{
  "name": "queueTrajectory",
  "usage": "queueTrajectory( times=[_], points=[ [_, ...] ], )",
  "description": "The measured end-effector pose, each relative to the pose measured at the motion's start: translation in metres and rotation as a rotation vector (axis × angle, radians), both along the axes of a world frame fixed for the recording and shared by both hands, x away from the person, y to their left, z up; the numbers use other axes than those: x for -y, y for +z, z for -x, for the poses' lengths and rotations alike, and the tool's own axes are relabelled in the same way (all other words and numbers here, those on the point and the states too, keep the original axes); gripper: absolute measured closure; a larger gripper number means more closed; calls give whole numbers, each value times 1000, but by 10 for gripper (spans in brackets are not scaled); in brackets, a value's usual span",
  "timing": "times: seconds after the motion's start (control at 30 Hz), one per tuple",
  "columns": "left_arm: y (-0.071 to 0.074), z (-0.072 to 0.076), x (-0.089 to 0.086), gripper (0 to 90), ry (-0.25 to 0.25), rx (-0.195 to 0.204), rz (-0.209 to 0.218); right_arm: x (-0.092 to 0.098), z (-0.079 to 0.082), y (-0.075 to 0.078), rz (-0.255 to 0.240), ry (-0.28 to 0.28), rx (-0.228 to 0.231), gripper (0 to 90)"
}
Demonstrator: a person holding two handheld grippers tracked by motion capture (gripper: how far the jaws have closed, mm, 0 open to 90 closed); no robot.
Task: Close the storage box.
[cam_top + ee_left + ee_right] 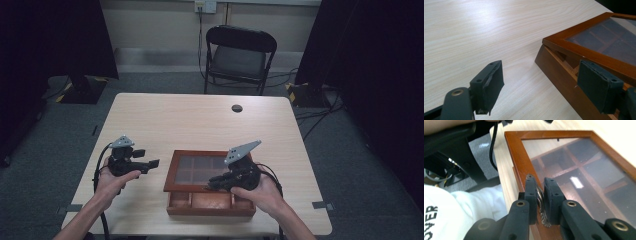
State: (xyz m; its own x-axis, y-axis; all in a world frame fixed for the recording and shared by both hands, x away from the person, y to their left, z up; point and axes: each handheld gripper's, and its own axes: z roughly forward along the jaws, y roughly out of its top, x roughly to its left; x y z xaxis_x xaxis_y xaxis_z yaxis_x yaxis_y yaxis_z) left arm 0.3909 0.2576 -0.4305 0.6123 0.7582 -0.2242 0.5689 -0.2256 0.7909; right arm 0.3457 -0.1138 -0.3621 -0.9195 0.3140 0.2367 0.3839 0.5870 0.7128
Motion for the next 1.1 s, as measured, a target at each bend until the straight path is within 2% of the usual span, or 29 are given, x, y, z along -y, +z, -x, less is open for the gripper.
queueTrajectory(
  times=[0.13,0.37,0.47,0.53,0.77,0.83,1.0,1.1],
  points=[
    [-1,0,1,209,0,-2,-4,-2,3,-7,18,11,-5,821],
    [0,0,0,209,0,2,-5,-5,6,-14,38,14,13,821],
    [0,0,-1,210,4,-9,16,-6,6,-18,52,25,14,822],
    [-1,-1,-2,211,12,-15,28,-7,7,-21,57,29,31,823],
    [-1,-1,-1,211,10,-17,18,-9,8,-26,79,40,22,823],
    [-2,-1,-1,211,4,-23,35,-10,8,-29,83,41,12,824],
    [-3,-2,-2,212,4,-24,25,-12,8,-39,110,47,-18,824],
    [-3,-2,-2,211,5,-25,24,-13,7,-40,117,55,-17,825]
  ],
)
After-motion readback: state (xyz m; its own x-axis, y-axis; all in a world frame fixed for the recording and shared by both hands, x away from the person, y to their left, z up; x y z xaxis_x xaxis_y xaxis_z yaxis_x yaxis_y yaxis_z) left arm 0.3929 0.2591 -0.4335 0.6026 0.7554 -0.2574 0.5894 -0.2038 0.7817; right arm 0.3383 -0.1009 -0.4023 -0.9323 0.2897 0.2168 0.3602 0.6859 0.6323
